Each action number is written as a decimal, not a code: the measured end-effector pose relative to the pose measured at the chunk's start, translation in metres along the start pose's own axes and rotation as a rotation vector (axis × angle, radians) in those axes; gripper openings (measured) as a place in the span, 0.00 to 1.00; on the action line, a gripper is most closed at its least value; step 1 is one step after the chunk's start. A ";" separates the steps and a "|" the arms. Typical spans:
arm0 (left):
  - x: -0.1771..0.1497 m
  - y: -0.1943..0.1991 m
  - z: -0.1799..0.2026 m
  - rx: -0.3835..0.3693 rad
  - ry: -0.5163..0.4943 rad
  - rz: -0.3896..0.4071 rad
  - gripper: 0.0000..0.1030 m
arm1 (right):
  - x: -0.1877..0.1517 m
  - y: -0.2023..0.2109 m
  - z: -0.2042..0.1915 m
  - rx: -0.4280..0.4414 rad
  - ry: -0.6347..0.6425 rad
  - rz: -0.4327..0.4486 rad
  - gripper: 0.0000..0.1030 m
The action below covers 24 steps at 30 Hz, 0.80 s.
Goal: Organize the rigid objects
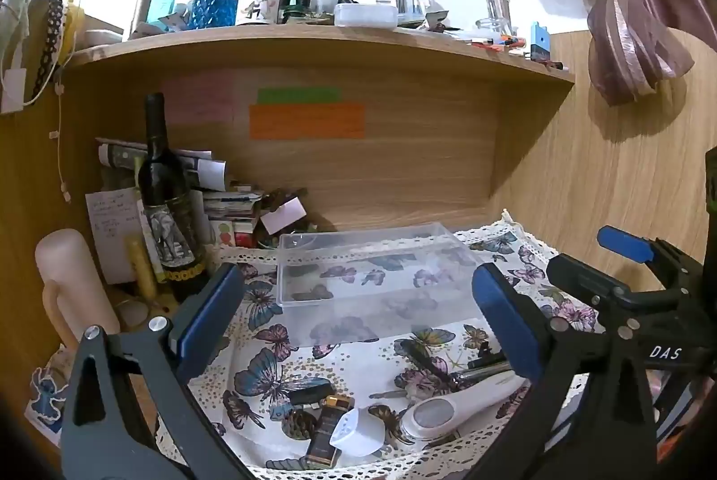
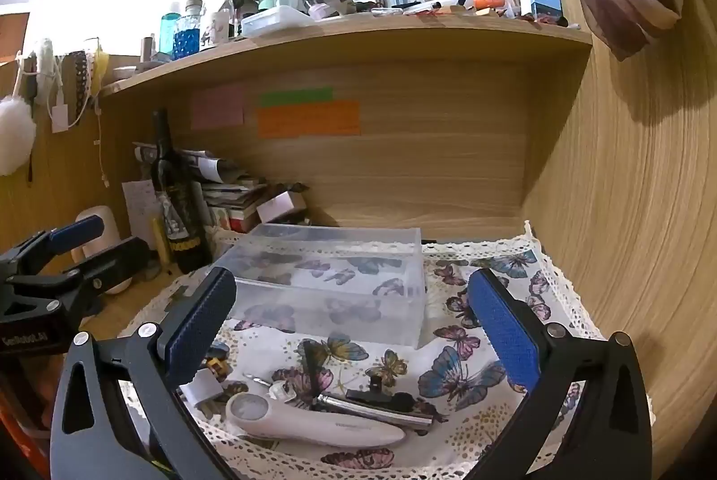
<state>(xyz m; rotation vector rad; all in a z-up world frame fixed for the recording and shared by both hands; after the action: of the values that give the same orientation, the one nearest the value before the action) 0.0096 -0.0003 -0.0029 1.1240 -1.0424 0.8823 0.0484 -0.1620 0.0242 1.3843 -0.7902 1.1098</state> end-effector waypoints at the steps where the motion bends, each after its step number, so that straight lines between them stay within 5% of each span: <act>1: 0.000 0.000 0.000 0.001 -0.005 -0.001 1.00 | 0.000 -0.001 0.000 0.003 0.000 -0.003 1.00; 24: 0.004 0.005 0.008 -0.012 -0.024 0.023 1.00 | 0.004 0.007 -0.001 0.012 -0.013 0.022 1.00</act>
<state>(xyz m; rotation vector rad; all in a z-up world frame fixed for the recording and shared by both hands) 0.0047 -0.0065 0.0027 1.1165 -1.0808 0.8820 0.0426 -0.1611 0.0303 1.3968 -0.8112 1.1257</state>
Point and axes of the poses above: each gripper's, at about its wrist camera, not at the fingertips, and y roughly against the way its jaws point, z to its right, x to its top, the point moved 1 cm from there along -y, roughly the way its jaws point, and after that the axes turned 13 degrees about -x, right-handed, at the moved point
